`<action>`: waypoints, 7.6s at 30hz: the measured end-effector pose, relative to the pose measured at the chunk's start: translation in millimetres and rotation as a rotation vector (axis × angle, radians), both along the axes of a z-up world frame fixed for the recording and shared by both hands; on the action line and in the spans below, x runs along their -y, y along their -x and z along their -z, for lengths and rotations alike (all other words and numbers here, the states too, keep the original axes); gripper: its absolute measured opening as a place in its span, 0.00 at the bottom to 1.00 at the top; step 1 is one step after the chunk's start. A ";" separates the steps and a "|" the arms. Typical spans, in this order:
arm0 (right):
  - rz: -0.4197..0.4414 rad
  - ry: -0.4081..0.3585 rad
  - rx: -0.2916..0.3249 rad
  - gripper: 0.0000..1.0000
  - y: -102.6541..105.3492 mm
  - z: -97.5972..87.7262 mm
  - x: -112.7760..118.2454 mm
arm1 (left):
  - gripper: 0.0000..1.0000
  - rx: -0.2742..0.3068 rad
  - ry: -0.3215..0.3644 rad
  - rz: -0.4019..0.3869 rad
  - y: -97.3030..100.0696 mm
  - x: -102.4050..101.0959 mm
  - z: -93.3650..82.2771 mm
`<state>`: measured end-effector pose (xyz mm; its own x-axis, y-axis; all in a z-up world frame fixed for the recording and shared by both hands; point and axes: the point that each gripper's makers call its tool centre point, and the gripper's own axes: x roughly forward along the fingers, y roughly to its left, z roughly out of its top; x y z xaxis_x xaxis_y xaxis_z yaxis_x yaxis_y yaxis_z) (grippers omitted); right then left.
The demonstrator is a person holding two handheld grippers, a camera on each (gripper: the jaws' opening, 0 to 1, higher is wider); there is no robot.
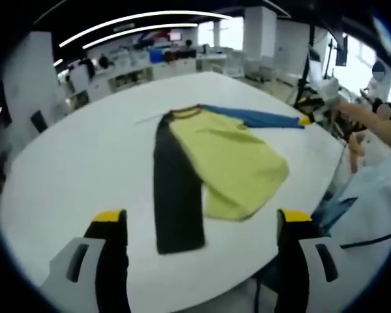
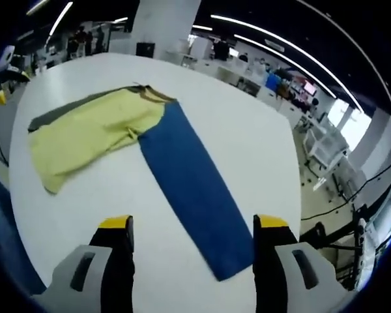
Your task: Fold the garment on the visible template until the final outline fits inside the template.
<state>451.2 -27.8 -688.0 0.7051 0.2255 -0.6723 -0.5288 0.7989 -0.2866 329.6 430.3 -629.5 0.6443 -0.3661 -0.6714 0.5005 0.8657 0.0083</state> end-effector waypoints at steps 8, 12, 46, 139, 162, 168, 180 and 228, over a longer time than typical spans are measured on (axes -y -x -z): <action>-0.023 -0.044 0.015 0.88 10.1 -12.0 -18.7 | 0.91 0.001 0.005 -0.009 -0.3 -3.1 0.2; -0.030 -0.067 0.023 0.95 14.3 -17.4 -27.1 | 0.91 0.001 0.006 -0.008 -1.3 -3.7 0.8; -0.052 -0.195 0.082 1.00 62.9 -48.6 -87.1 | 0.90 -0.032 0.017 -0.003 3.5 -6.6 14.3; -0.112 -0.212 0.087 1.00 71.4 -63.6 -119.3 | 0.45 -0.197 0.073 -0.217 -26.6 -56.1 103.1; -0.108 -0.208 0.080 1.00 59.8 -61.1 -123.0 | 0.34 -0.259 0.062 -0.246 -25.6 -64.7 122.2; -0.106 -0.211 0.085 1.00 58.3 -61.9 -123.7 | 0.31 -0.277 0.062 -0.258 -22.4 -68.8 125.7; -0.099 -0.214 0.078 0.96 60.8 -59.8 -124.3 | 0.18 -0.290 0.078 -0.251 -17.1 -68.4 127.1; -0.079 -0.204 0.077 1.00 63.2 -65.5 -127.9 | 0.00 -0.208 0.027 -0.262 -46.7 -101.5 100.1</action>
<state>388.1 100.1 -622.5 0.7271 0.4079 -0.5522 -0.5751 0.8012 -0.1654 376.3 531.8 -729.6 0.5689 -0.2255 -0.7909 0.2498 0.9636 -0.0951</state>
